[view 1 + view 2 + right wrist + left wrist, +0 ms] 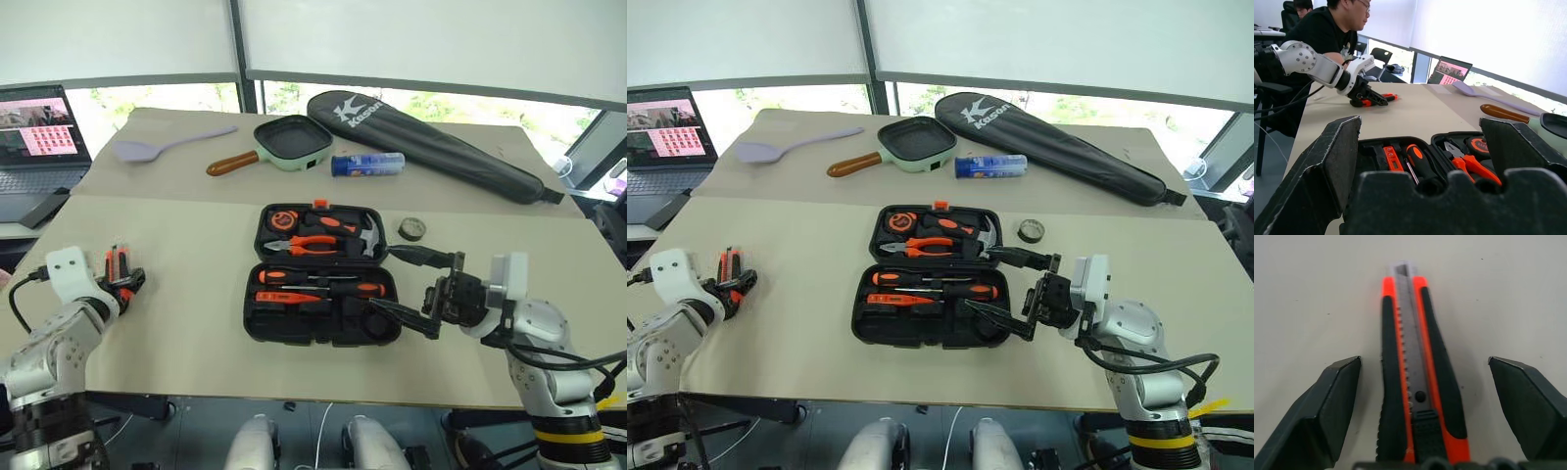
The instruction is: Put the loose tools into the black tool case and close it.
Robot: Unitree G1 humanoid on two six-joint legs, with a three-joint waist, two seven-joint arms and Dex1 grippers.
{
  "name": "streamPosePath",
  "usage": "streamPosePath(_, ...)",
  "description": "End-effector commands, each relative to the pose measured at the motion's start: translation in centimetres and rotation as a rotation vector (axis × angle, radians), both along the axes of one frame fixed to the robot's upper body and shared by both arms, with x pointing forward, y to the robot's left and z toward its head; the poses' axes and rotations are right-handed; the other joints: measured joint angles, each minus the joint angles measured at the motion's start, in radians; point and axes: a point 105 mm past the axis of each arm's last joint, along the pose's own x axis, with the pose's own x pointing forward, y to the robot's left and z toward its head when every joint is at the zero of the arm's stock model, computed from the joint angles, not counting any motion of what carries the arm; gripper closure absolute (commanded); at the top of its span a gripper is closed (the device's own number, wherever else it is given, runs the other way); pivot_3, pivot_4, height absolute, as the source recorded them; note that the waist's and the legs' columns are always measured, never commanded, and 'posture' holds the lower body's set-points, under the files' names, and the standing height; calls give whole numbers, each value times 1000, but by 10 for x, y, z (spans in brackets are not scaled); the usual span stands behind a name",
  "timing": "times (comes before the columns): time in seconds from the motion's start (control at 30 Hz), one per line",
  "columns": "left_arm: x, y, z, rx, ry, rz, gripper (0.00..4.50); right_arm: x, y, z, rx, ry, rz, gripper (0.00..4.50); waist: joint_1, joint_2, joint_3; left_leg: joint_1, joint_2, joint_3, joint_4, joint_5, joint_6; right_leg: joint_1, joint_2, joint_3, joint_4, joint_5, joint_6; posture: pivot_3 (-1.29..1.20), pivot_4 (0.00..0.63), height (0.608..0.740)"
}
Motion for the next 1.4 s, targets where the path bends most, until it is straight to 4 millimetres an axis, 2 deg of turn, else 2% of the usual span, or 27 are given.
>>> streamPosePath(0.03, 3, -14, -14, -57, 35, -80, 1446, -1, 1, 8, 4, -43, 1, 0, 2, 1, 0, 0, 0, 0, 0, 0, 0, 0, 0, 0, 0, 0, 0, 0, 150, 740)
streamPosePath(0.1, 5, -13, -5, -30, -28, -115, 2133, -2, 0, 9, 2, -46, -3, 0, 4, 1, 0, 1, 0, 0, 0, 0, 0, 0, 0, 0, 0, 0, 0, 0, 150, 740)
streamPosePath(0.13, 6, -11, 2, -1, -67, -130, 2635, -2, -2, 9, -2, -48, -9, 0, 5, 1, 0, 1, 0, 0, 0, 0, 0, 1, 0, 0, 0, 0, 0, 0, 150, 740)
streamPosePath(0.17, 8, -9, 11, 38, -115, -150, 2767, -2, -5, 9, -7, -48, -16, 0, 5, 1, 0, 1, 0, 0, 0, 0, 0, 0, 0, 0, 0, 0, 0, 0, 150, 740)
streamPosePath(0.23, 13, -20, 34, 85, -244, -279, 2770, -4, -10, 9, -25, -48, -32, 0, 8, 1, 0, 0, 0, 1, 0, 0, 0, 0, 0, 0, 0, 0, 0, 0, 150, 740)
streamPosePath(0.3, 6, -75, 74, 42, -459, -664, 2770, -5, -19, 8, -59, -48, -53, 0, 13, -3, 2, -1, 0, 1, 0, 0, 0, 0, 0, -1, 0, 0, 0, 0, 150, 740)
streamPosePath(0.33, -3, -98, 82, 35, -490, -837, 2770, -4, -24, 8, -70, -48, -68, 0, 15, -4, 3, -3, 0, 3, 0, 1, -1, -2, 0, -1, -1, 0, 0, 0, 150, 740)
streamPosePath(0.37, -10, -114, 83, 60, -486, -962, 2770, -4, -29, 7, -87, -48, -80, 0, 16, -4, 3, -5, 0, 4, 0, 1, -1, -2, 0, -1, -1, 0, 0, 0, 150, 740)
streamPosePath(0.43, -24, -149, 72, 190, -384, -1281, 2770, -6, -43, 3, -151, -41, -99, 0, 16, -4, 3, -5, 1, 5, 0, 1, -1, -2, -1, -1, -2, 0, 0, 0, 150, 740)
streamPosePath(0.5, -38, -179, 67, 196, -318, -1545, 2770, -8, -54, 0, -190, -14, -109, 0, 19, -1, 3, -4, 0, 7, 0, 1, -1, -2, -1, -1, -4, 0, -1, 0, 150, 740)
streamPosePath(0.57, -44, -197, 67, 166, -297, -1678, 2770, -10, -62, -3, -219, 19, -119, 0, 19, 1, 3, -4, -1, 8, -1, 1, -1, -1, 0, -1, -4, 0, 0, 0, 150, 740)
streamPosePath(0.67, -44, -217, 47, 346, -188, -1875, 2770, -13, -72, -12, -269, 56, -158, 0, 18, 1, 3, -5, -1, 8, -1, 1, -1, -2, 3, 0, -4, 0, 0, 0, 150, 740)
streamPosePath(0.83, -29, -246, 36, 521, -137, -2001, 2770, -22, -69, -16, -246, 83, -182, 0, 16, 1, 3, -5, -1, 7, 0, 1, 0, -2, 5, 1, -3, 0, 0, 0, 150, 740)
streamPosePath(1.0, -16, -250, 19, 562, -63, -1983, 2770, -23, -65, -16, -227, 80, -198, 0, 10, 1, 3, -7, -1, 6, 2, 1, 0, -2, 5, 1, -3, 0, 1, 0, 150, 740)
streamPosePath(1.13, -24, -262, 14, 492, -46, -2013, 2770, -26, -61, -17, -215, 83, -196, 0, 12, 1, 3, -7, -1, 6, 3, 1, 0, -2, 5, 1, -3, 0, 1, 0, 150, 740)
streamPosePath(1.23, -28, -261, 7, 523, -4, -2020, 2770, -27, -59, -17, -208, 84, -195, 0, 16, 1, 3, -8, -1, 5, 5, 1, 0, -2, 4, 0, -2, 0, 1, 0, 150, 740)
streamPosePath(1.4, -32, -266, 6, 442, 24, -1981, 2770, -27, -57, -16, -197, 85, -193, 0, 20, 1, 3, -7, -1, 5, 6, 1, 0, -1, 4, 0, -1, 0, 2, 0, 150, 740)
